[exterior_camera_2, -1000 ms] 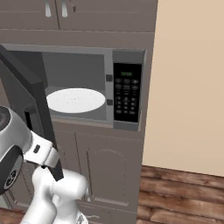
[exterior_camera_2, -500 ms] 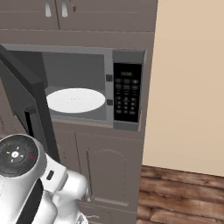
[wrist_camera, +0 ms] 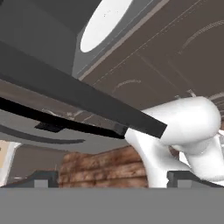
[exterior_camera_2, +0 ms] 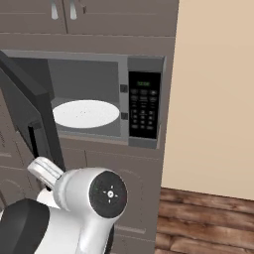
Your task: Place the sponge inside the microwave to prepare for sanitizing.
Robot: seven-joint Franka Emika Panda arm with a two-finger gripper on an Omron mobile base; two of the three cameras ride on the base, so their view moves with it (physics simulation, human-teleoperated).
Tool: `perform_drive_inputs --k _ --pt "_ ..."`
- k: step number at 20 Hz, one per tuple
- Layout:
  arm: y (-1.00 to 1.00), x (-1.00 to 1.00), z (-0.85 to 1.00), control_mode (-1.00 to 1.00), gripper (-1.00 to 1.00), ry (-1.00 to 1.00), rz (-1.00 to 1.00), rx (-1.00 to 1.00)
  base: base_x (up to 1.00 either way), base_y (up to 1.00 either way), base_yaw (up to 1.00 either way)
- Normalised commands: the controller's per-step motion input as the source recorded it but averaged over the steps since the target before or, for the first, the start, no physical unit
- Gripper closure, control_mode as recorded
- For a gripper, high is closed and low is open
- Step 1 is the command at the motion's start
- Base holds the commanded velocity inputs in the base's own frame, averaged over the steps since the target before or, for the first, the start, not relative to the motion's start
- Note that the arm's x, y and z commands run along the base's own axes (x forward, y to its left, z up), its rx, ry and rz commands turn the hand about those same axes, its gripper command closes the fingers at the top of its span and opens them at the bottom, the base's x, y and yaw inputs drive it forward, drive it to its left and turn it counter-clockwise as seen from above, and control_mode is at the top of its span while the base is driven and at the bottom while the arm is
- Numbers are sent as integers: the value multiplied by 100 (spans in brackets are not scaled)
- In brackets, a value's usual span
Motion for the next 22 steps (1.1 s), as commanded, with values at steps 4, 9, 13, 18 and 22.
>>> perform_drive_inputs --k 4,9,13,18,22 --pt "-13 31 -5 -100 -100 1 0 24 0 0 0" --pt "-2 55 -18 -100 -100 5 0 24 0 0 0" --pt "7 59 -7 -100 -100 0 0 13 0 0 0" --pt "1 55 0 -100 -100 0 1 13 0 0 0" --pt "0 44 -2 -100 -100 0 3 6 0 0 0"
